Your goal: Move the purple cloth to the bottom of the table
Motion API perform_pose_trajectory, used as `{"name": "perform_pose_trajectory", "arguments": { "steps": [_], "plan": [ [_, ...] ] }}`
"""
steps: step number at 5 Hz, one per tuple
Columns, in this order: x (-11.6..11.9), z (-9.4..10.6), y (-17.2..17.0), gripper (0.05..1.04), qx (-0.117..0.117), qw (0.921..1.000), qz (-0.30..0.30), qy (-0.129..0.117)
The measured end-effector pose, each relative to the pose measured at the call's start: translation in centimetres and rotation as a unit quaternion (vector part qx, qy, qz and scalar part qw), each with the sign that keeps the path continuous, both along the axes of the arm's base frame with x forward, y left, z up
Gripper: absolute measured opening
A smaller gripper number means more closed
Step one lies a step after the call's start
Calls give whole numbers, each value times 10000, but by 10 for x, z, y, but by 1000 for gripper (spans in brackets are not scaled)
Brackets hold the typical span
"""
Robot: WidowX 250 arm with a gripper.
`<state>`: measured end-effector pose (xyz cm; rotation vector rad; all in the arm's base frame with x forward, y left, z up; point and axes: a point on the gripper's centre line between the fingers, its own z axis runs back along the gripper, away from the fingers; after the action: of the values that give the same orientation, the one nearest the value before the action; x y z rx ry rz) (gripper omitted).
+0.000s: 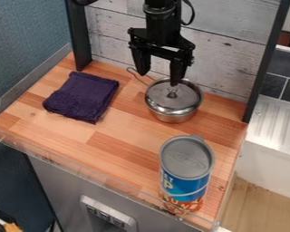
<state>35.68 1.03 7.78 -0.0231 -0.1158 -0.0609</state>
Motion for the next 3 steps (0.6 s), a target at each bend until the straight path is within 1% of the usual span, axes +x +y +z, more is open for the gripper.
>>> {"name": "perform_pose_trajectory", "arguments": {
  "steps": [1, 2, 3],
  "plan": [
    [-3, -14, 0, 1001, -8, 9998, -16, 222],
    [3, -12, 32, 1001, -69, 9991, 326, 265],
    [4, -2, 80, 1001, 40, 9976, 682, 103]
  ]
}}
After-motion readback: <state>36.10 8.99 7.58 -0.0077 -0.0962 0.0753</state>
